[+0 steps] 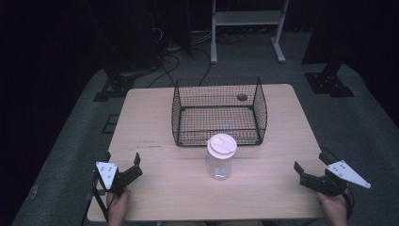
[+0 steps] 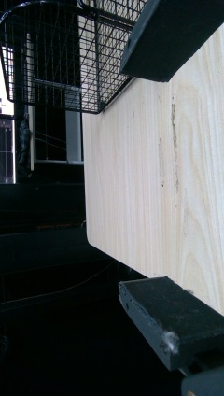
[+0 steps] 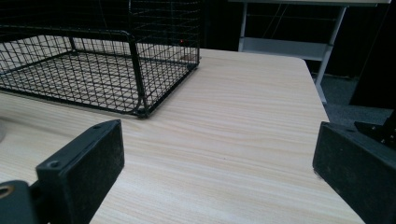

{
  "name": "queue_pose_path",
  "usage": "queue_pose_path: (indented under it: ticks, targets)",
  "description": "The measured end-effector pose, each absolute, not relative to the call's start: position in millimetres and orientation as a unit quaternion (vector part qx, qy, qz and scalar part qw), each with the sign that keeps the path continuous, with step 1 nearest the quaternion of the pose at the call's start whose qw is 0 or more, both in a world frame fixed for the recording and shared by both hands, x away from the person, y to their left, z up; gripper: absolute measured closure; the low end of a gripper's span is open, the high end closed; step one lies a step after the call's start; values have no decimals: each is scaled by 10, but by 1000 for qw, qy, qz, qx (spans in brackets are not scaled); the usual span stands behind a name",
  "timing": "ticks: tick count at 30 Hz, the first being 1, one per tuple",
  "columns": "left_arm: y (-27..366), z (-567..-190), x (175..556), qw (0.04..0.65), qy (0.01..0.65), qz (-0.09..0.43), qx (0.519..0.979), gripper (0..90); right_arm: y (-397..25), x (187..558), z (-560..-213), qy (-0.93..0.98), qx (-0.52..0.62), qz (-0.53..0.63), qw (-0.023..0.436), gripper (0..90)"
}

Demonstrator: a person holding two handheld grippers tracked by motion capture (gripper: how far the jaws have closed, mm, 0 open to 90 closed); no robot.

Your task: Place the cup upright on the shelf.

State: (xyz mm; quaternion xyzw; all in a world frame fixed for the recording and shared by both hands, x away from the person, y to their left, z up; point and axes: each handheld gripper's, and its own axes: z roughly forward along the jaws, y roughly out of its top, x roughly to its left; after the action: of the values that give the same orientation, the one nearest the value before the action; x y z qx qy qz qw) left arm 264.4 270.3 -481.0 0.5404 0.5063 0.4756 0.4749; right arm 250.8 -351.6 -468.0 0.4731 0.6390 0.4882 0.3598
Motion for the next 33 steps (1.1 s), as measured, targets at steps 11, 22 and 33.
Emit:
queue_pose_path:
  ticks: [11,22,33]
  targets:
    - [2705,-4810,2641,477,505,474,541,0,-3372,2505,-4621,653,452,492,356,16]
    - [2707,-4810,2638,478,504,474,541,0,-3140,2509,-4501,674,420,502,343,16]
    - [2704,-4810,2639,477,504,475,541,0,-2882,2511,-4352,693,380,513,334,15]
